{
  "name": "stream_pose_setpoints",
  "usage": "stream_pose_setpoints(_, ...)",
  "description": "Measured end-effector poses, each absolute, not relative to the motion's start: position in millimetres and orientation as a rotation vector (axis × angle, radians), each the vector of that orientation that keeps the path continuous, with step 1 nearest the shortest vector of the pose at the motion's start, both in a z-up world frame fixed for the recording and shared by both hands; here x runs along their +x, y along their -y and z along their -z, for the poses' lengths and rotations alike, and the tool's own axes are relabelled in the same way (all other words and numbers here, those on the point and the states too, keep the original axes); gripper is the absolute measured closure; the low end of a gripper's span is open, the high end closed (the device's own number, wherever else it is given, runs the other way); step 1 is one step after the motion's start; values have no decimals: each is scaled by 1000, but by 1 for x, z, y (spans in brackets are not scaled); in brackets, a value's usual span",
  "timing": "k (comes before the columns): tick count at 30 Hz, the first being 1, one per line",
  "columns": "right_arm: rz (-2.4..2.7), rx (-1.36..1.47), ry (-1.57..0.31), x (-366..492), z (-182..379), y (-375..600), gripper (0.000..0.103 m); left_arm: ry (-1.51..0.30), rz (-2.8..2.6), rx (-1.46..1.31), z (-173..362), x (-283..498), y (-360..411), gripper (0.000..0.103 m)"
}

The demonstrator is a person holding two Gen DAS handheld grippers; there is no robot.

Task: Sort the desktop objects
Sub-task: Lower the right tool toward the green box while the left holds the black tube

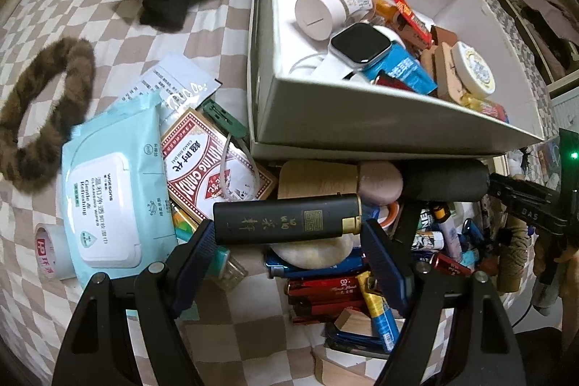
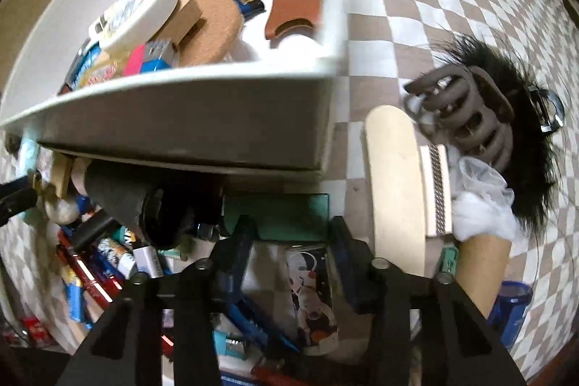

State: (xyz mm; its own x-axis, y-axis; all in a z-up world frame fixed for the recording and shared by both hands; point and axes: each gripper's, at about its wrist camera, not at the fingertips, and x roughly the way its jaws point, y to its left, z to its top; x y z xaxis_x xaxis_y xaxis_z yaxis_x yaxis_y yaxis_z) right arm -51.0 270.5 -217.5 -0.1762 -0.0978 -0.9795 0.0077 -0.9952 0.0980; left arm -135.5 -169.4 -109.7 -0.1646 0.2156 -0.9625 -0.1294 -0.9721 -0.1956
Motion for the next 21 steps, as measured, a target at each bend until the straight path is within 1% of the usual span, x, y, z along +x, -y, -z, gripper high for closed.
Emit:
stream_pose_setpoints(2, 2347, 1968, 136, -48, 214, -274, 62, 99, -2244, -1863, 109, -146, 141, 22)
stream_pose_setpoints(4, 2348, 1959, 165, -44, 211, -277, 62, 100, -2250, -1860, 109, -147, 142, 22)
stream_pose_setpoints(6, 2377, 1929, 166, -42, 207, -276, 57, 101, -2258, -1858, 126, -98, 105, 22)
stream_pose_setpoints(7, 2391, 1915, 161, -41, 205, -275, 39, 102, -2261, -1856, 129, -86, 98, 22)
stream_pose_setpoints(8, 2404, 1900, 153, -40, 204, -273, 17, 102, -2263, -1855, 136, -81, 84, 22)
stream_pose_setpoints(9, 2417, 1884, 143, -40, 202, -271, 14, 102, -2265, -1853, 149, -71, 61, 22)
stream_pose_setpoints(11, 2415, 1873, 109, -40, 201, -264, 14, 100, -2267, -1848, 165, -59, 30, 22)
stream_pose_setpoints(15, 2421, 1898, 32, -46, 208, -253, 14, 102, -2261, -1842, 168, -62, 24, 22)
stream_pose_setpoints(21, 2419, 1940, -2, -53, 217, -248, 14, 99, -2232, -1848, 179, -60, 21, 22)
